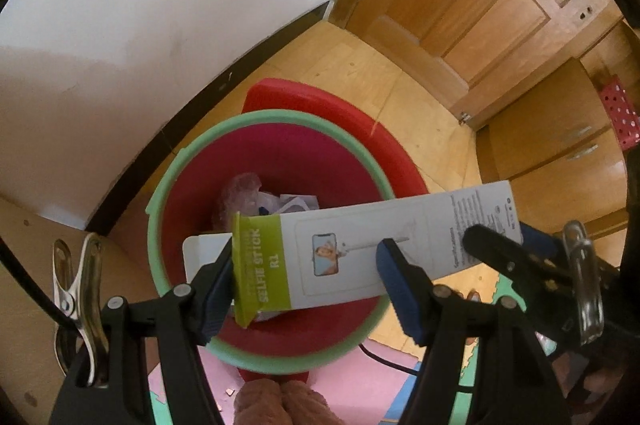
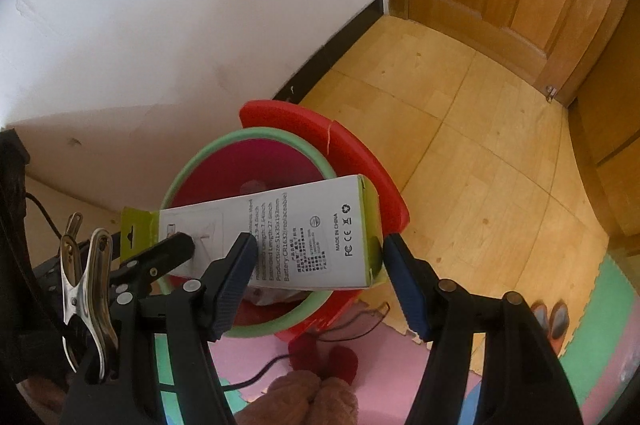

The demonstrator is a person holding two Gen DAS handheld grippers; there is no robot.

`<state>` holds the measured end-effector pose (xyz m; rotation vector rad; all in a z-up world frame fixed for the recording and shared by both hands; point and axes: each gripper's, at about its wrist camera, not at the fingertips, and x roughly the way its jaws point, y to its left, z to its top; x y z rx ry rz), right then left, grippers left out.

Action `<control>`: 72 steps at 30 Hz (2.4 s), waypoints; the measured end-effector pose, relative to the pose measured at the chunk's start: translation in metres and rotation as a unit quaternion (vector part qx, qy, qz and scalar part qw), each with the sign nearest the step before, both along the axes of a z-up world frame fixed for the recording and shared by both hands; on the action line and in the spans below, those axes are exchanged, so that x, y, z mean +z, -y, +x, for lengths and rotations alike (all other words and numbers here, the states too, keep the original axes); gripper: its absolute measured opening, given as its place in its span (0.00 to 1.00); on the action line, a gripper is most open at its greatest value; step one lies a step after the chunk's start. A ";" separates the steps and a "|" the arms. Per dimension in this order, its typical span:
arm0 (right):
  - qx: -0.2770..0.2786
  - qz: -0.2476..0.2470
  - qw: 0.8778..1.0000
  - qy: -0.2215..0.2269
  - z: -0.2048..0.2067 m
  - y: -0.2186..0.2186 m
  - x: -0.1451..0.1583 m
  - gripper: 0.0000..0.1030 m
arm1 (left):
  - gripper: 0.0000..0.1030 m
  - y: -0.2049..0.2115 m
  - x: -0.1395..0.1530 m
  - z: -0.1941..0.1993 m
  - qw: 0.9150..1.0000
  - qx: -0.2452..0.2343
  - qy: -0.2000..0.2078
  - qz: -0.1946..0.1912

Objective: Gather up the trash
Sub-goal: 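Bring both tools with the box over the bucket opening, then open both tools to drop the selfie stick box into the bucket, then raise both open tools away from the bucket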

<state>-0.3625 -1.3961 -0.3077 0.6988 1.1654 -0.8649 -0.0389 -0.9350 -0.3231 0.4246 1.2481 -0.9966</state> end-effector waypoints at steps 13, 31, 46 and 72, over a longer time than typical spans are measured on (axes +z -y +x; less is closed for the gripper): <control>-0.001 0.016 1.000 -0.005 0.007 0.010 -0.024 0.62 | 0.69 -0.004 -0.019 0.019 0.999 0.027 -0.009 0.024; 0.024 0.018 1.000 0.007 0.020 0.017 -0.025 0.48 | 0.69 -0.022 0.003 0.007 0.998 0.045 -0.021 0.025; 0.096 0.022 0.995 -0.026 0.074 0.047 -0.095 0.36 | 0.69 -0.040 0.002 0.007 0.996 0.066 -0.041 0.032; 0.119 0.028 0.992 -0.001 0.052 0.020 -0.050 0.37 | 0.69 -0.033 0.046 -0.027 0.998 0.035 -0.045 0.005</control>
